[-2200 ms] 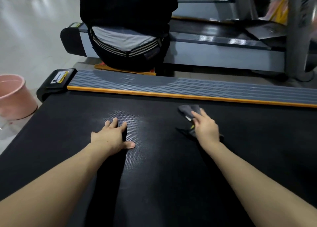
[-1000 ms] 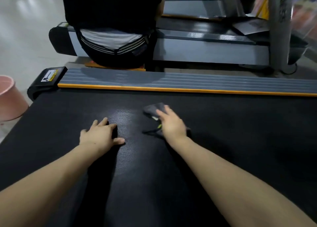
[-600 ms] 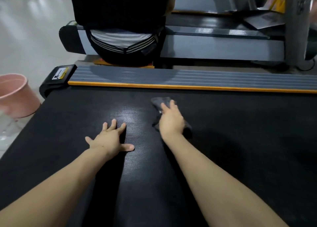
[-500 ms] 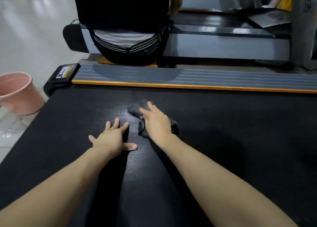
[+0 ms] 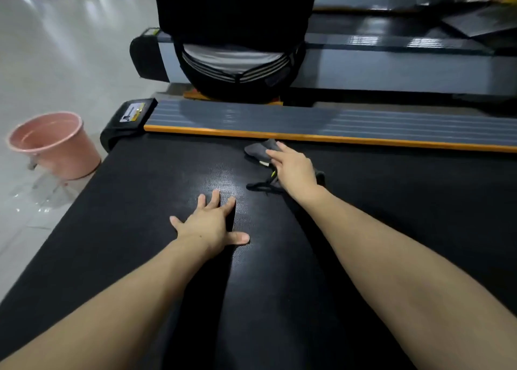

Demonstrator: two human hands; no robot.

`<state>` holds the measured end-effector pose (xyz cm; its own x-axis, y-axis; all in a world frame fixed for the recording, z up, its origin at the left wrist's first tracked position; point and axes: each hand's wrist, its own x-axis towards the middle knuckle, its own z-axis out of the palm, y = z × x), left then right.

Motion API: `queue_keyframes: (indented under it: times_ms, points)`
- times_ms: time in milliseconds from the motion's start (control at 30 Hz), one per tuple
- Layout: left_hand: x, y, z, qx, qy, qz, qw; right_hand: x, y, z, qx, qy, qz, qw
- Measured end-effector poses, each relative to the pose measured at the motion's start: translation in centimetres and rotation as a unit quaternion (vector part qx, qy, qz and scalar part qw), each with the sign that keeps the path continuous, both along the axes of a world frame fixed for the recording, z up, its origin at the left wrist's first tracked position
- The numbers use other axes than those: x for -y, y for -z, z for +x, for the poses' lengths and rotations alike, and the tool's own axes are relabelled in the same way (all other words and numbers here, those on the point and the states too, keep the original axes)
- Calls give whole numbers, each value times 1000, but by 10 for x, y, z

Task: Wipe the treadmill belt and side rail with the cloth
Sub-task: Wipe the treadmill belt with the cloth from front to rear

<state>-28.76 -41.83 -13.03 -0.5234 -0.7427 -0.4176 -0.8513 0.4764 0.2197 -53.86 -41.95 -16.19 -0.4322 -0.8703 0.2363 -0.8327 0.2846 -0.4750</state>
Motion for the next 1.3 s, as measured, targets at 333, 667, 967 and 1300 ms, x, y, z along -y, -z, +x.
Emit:
queue_keyframes:
  times_ms: [333, 667, 967, 1300]
  points:
    - [-2, -5, -1, 7, -9, 4, 1000, -168, 7, 51, 10, -209, -30, 977]
    - [-34, -13, 31, 3, 65, -20, 998, -177, 6, 7, 8, 241, -19, 970]
    - [-33, -22, 36, 32, 96, -44, 994, -102, 7, 112, 2, -25, 1, 1000]
    - [-36, -18, 33, 5, 122, -111, 986, -207, -2, -3, 28, 348, 8, 937]
